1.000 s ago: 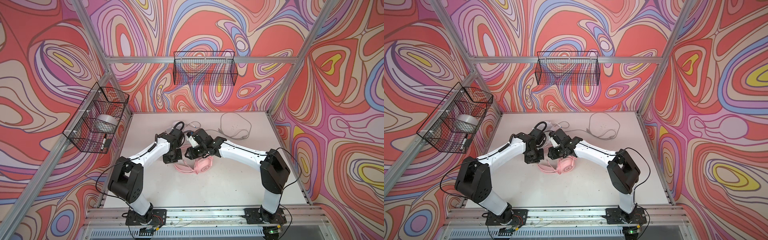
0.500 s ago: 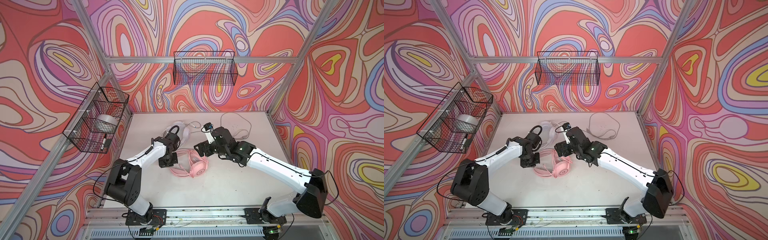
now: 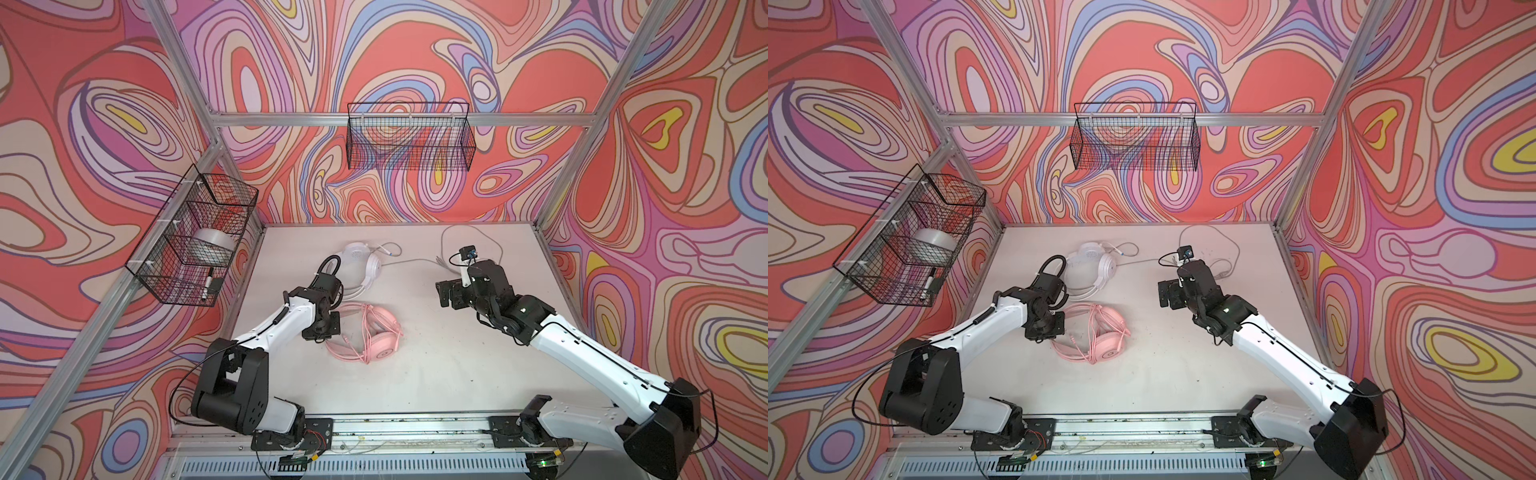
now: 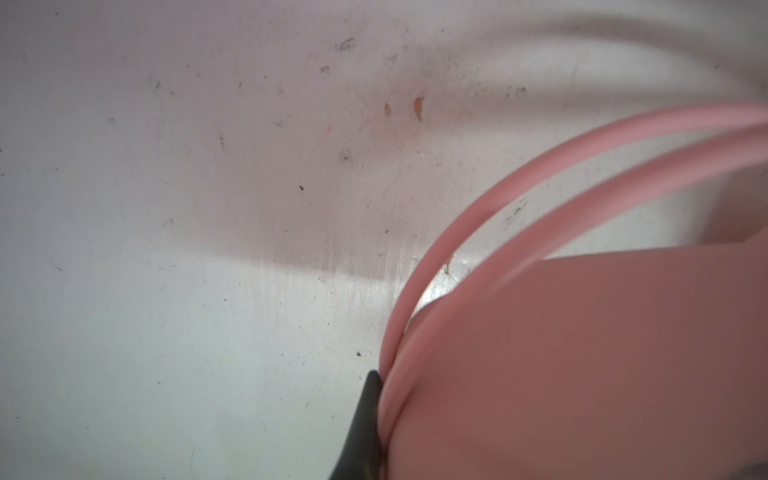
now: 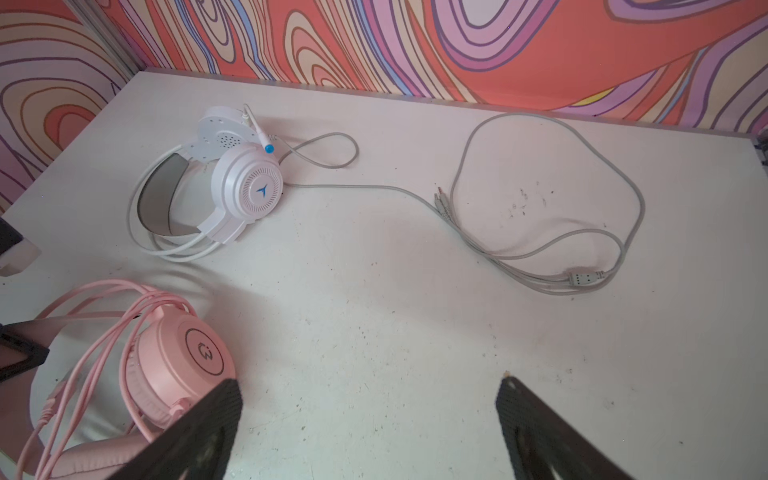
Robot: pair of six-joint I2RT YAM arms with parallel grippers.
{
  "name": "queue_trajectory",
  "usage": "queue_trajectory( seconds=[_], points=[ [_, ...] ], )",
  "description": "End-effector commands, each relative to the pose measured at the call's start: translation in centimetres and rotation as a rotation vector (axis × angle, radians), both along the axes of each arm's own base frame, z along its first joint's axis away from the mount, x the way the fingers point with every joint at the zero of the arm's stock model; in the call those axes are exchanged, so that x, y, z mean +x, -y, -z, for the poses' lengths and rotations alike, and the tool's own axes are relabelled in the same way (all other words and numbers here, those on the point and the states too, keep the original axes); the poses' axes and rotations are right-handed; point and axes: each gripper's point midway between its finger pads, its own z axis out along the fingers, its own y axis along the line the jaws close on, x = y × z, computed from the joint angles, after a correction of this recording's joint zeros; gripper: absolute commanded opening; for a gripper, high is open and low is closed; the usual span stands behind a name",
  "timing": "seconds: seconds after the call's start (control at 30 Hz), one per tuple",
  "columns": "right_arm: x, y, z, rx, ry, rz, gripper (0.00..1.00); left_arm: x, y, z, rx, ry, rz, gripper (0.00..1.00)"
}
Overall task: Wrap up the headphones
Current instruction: 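Open the left gripper and set the wrapped pink headset on the table, then grasp the white headband with the left gripper while the right gripper nears the grey cable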
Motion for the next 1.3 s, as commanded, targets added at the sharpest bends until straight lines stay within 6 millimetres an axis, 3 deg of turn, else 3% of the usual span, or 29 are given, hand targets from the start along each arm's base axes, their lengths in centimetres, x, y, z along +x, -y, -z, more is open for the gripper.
queue_trajectory(
  seconds=[0.0, 0.23, 0.37, 0.77, 0.93, 1.1, 1.27],
  points=[
    [-0.2, 1.0, -0.1, -0.033, 0.019, 0.015, 0.98, 1.0, -0.3, 0.0, 0.019, 0.005, -0.001, 0.0],
    [-0.1, 0.6, 0.5, -0.038, 0.018, -0.016, 0.99, 0.3, -0.9, 1.6, 0.057, -0.071, -0.031, 0.15],
    [0.1, 0.6, 0.5, -0.067, 0.021, -0.029, 0.98, 0.1, -0.8, 1.8, 0.044, -0.07, -0.052, 0.33],
    [0.4, 1.0, 0.7, -0.066, 0.011, -0.008, 0.98, 0.7, 0.3, 1.1, -0.018, -0.06, -0.072, 0.76],
    [0.3, 0.9, 0.4, -0.058, 0.015, -0.008, 0.98, 0.8, 1.2, 1.1, -0.069, -0.06, -0.083, 0.85],
    [0.3, 0.8, 0.2, -0.052, 0.015, -0.012, 0.98, 0.5, 0.8, 1.0, -0.05, -0.07, -0.1, 0.88],
    [0.3, 0.8, 0.0, -0.055, 0.017, -0.013, 0.98, 0.9, -1.2, -2.1, 0.052, -0.006, -0.167, 0.9]
  ],
)
